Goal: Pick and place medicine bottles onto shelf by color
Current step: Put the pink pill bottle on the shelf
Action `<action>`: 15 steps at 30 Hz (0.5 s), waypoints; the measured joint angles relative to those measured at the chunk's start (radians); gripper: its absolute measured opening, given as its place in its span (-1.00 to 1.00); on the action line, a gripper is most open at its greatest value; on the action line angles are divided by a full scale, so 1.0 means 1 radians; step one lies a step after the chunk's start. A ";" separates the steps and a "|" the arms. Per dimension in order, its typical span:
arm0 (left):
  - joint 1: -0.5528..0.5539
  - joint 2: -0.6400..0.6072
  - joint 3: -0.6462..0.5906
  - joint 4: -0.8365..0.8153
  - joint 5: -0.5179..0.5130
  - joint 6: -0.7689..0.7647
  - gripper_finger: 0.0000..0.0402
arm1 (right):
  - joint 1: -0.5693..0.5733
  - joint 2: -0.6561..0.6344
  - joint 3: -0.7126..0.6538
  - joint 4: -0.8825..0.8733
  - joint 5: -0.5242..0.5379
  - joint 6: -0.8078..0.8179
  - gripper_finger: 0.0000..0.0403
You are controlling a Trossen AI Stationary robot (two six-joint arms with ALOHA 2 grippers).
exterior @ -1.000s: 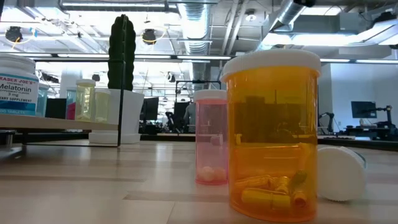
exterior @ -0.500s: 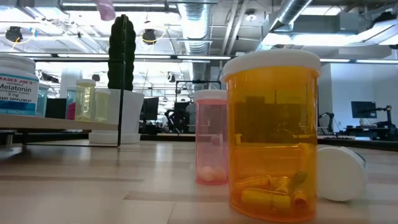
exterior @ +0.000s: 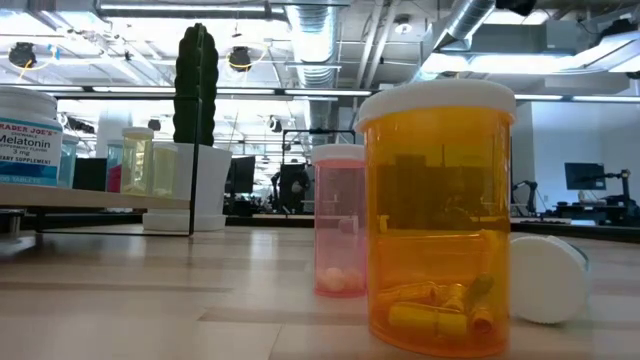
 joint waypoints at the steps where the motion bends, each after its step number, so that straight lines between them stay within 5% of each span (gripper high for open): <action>1: -0.018 0.000 -0.020 0.039 0.012 -0.027 -0.56 | 0.000 -0.001 -0.010 0.004 0.000 0.000 0.27; 10: -0.155 0.000 -0.142 0.161 0.013 -0.345 -0.56 | 0.000 0.015 -0.080 0.070 -0.002 0.011 0.27; 15: -0.179 0.000 -0.187 0.165 0.012 -0.394 -0.56 | -0.001 0.055 -0.082 0.073 -0.002 0.016 0.27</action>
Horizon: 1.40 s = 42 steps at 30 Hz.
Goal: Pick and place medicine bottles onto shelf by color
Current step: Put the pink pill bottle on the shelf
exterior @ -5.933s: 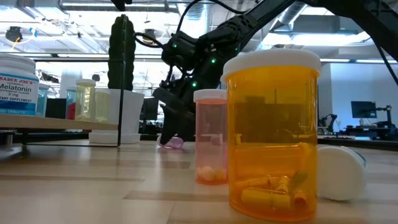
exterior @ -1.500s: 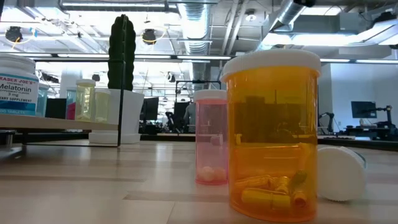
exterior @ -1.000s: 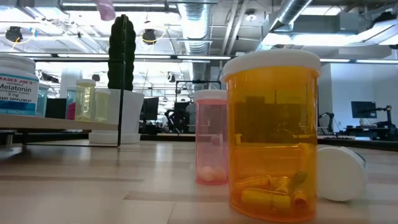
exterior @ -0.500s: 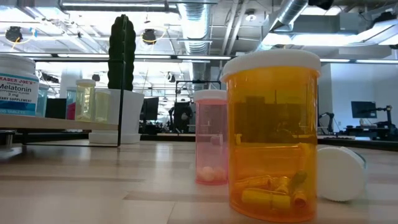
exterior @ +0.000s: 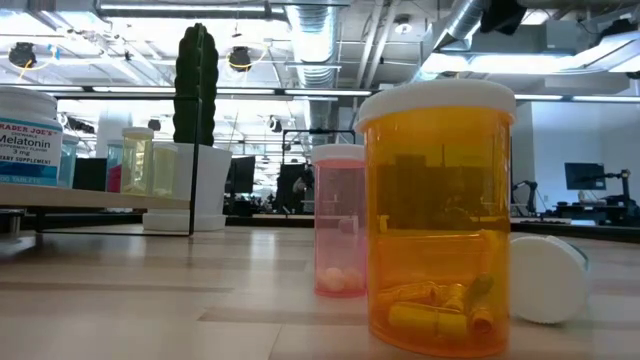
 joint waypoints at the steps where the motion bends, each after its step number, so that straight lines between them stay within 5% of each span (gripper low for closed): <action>1: 0.000 0.000 -0.010 0.001 -0.001 -0.001 -0.56 | 0.000 0.009 0.000 0.000 0.000 0.001 0.27; 13: 0.001 0.000 -0.096 0.008 -0.070 -0.027 -0.56 | 0.000 0.094 0.000 0.010 0.000 0.035 0.27; 33: 0.036 -0.003 -0.154 0.083 -0.032 0.061 -0.56 | 0.000 0.099 0.000 0.032 0.000 0.021 0.27; 42: 0.040 0.004 -0.160 0.070 -0.060 0.045 -0.25 | 0.000 0.099 0.000 0.031 0.000 0.018 0.27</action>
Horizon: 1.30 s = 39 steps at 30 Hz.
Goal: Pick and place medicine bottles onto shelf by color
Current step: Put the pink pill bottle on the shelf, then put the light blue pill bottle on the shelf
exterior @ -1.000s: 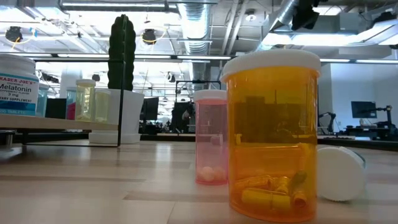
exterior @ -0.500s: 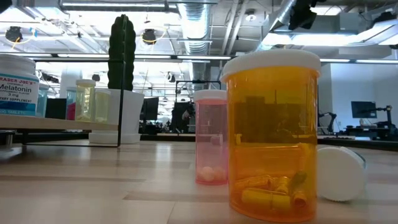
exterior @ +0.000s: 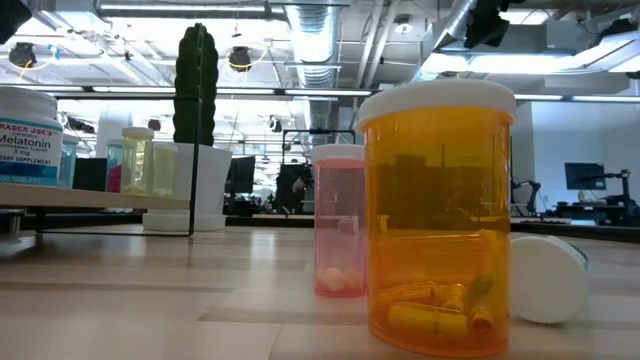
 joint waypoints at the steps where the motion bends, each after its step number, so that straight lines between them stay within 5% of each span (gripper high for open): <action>1: 0.000 0.000 0.000 0.000 -0.001 -0.012 -0.22 | 0.000 0.000 0.000 -0.002 0.000 0.000 0.27; 12: 0.001 -0.001 0.028 0.008 -0.019 -0.057 -0.16 | 0.000 0.000 0.000 -0.013 0.000 0.000 0.27; 27: 0.001 -0.003 0.199 -0.184 -0.049 -0.074 -0.16 | 0.000 -0.001 0.000 -0.018 0.007 -0.031 0.27; 39: 0.114 -0.003 0.350 -0.193 -0.397 0.071 -0.16 | -0.025 0.008 -0.093 0.121 0.160 0.047 0.27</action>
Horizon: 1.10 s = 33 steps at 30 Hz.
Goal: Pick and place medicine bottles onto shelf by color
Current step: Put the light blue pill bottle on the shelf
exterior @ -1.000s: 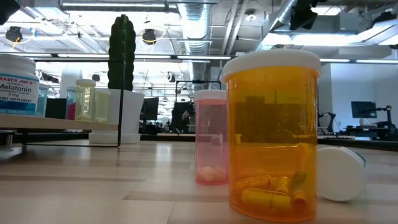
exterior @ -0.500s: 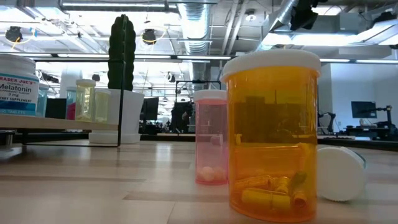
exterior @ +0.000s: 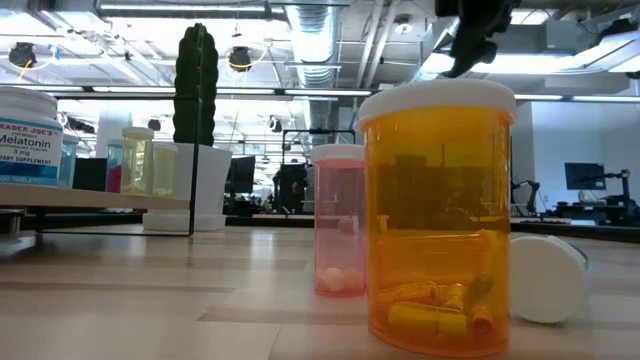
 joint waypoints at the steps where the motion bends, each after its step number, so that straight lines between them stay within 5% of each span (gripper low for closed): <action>1: 0.017 0.000 0.014 0.001 -0.030 0.040 -0.16 | -0.004 0.000 -0.016 0.029 0.000 0.003 0.27; 12: 0.215 -0.001 0.128 0.004 -0.187 0.460 -0.16 | -0.042 0.029 -0.123 0.373 0.000 0.135 0.27; 33: 0.273 -0.067 0.293 -0.234 -0.231 0.833 -0.16 | -0.140 0.536 -0.125 0.651 0.029 0.373 0.27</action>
